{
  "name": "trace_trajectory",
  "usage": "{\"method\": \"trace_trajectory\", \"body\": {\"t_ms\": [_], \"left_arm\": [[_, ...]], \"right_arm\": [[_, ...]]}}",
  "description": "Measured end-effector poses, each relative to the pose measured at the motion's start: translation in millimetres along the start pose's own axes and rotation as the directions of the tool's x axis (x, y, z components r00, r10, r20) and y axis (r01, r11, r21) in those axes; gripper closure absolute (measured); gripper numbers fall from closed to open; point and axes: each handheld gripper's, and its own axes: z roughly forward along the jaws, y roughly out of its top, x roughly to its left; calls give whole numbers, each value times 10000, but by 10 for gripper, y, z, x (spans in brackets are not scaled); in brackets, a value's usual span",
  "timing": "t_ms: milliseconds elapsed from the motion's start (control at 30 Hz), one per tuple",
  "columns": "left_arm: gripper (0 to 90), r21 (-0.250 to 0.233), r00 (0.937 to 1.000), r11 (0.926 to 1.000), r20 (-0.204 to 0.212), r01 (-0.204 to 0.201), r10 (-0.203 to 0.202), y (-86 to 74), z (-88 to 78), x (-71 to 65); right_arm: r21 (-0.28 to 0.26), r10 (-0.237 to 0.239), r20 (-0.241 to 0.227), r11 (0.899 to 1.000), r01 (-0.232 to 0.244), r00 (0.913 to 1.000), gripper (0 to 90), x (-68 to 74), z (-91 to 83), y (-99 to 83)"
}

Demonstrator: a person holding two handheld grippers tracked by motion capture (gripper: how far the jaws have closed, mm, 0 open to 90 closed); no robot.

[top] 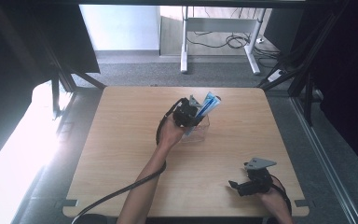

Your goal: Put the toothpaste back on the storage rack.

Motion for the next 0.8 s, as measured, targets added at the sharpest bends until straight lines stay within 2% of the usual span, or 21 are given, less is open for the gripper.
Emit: {"method": "trace_trajectory", "body": {"t_ms": [200, 500, 633, 733, 800], "left_arm": [[682, 254, 9995, 9992, -52, -311, 313, -33, -9, -40], [661, 106, 9998, 9998, 94, -155, 154, -79, -16, -61], [615, -23, 9996, 9999, 282, 102, -101, -84, -23, -47], [544, -60, 9990, 9998, 418, 185, -182, -96, -28, -42], [483, -97, 9992, 9998, 367, 179, -175, -105, -29, -47]], "right_arm": [[72, -42, -10, 10000, 42, 10000, 14, 3, 10, -3], [125, -54, -27, 9999, 55, 10000, 14, 6, 15, -2], [128, -66, -32, 9999, 66, 10000, 14, 9, 19, -3], [130, -67, -32, 9999, 67, 10000, 15, 12, 19, -1], [149, -90, -29, 9998, 90, 10000, 15, 11, 16, 1]]}}
